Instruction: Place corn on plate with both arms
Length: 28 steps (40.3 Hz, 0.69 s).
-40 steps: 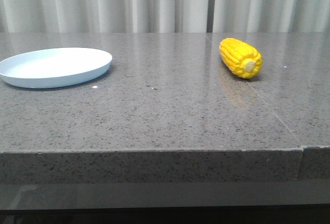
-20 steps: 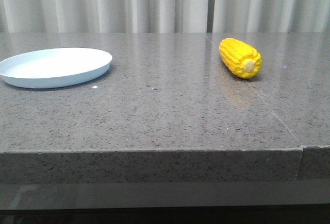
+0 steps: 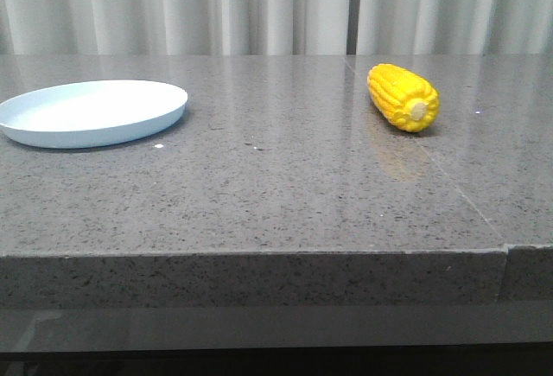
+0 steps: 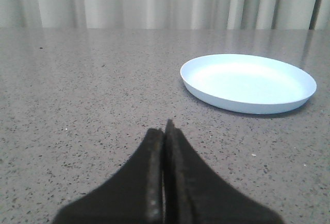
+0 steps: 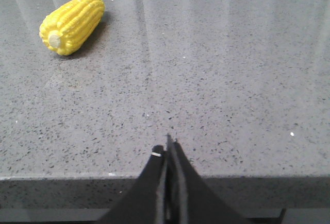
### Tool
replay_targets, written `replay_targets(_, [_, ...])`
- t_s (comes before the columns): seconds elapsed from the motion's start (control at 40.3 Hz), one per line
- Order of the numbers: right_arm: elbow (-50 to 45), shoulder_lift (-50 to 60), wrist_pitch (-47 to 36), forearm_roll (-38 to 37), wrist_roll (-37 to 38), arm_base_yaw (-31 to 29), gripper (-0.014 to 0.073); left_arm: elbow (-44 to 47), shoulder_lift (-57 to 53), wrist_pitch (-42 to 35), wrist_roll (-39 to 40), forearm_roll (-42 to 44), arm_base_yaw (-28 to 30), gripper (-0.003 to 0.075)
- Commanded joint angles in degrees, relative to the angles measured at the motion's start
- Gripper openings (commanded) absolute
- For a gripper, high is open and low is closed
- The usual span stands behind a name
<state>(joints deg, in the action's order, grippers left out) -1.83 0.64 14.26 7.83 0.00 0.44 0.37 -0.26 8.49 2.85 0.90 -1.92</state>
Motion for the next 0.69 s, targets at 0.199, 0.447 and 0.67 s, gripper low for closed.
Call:
replay_targets(0.199, [1.2, 0.6, -6.2, -0.8, -0.6, -0.3, -0.0069, 0.1, -1.0, -7.3, 0.3, -0.4, 0.1, -0.0020])
replay_targets(0.447, [5.5, 0.6, -6.6, -0.8, -0.6, -0.3, -0.0067, -3.6, -1.0, -17.4, 0.3, -0.4, 0.1, -0.0020])
replay_targets(0.67, [20.7, -2.3, 7.9, -0.8, -0.6, -0.3, -0.0067, -18.1, 1.7, -4.7, 0.3, 3.6, 0.1, -0.0020])
